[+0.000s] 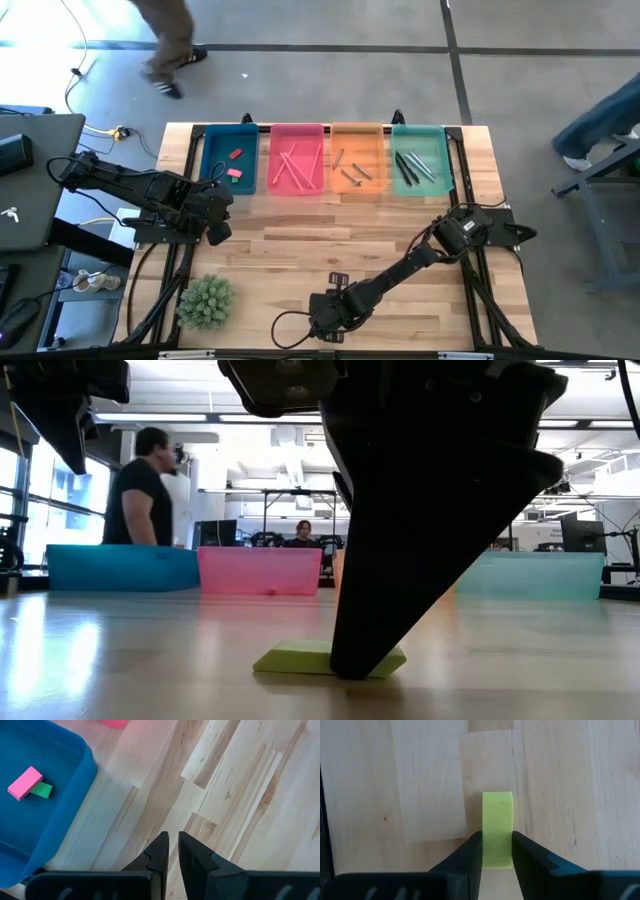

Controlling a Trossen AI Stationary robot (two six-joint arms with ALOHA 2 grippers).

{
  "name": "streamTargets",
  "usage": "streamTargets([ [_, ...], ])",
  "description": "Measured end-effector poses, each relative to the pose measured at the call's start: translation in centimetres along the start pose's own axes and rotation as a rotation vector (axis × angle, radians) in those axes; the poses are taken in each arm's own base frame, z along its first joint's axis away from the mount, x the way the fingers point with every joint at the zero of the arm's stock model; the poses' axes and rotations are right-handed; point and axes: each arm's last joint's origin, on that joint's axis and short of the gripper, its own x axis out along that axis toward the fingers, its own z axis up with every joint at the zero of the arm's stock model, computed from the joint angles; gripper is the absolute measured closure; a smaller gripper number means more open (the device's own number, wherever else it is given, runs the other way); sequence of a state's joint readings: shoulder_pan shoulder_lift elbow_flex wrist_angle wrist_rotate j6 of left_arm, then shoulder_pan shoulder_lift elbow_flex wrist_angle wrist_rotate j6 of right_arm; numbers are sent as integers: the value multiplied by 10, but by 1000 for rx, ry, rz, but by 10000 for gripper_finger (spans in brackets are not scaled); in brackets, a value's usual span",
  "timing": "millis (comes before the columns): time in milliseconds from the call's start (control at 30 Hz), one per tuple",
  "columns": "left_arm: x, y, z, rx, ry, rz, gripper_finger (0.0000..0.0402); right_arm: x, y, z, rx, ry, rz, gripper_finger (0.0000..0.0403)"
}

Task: Sort crayons/erasers/pens/pencils in bins
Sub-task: Put the light green eraser into the blue bin

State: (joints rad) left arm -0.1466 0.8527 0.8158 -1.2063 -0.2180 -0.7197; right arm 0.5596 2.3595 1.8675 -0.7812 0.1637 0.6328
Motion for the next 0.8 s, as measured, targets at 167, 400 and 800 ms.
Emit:
streamTargets([
  [167, 0, 0, 0, -2, 0, 0, 371, 3, -8, 0, 123, 29, -52, 306],
  [400, 0, 0, 0, -2, 0, 1, 371, 3, -14, 2, 139, 31, -88, 373],
  [800, -1, -4, -4, 14, 144, -166, 371, 3, -13, 4, 143, 4, -67, 380],
])
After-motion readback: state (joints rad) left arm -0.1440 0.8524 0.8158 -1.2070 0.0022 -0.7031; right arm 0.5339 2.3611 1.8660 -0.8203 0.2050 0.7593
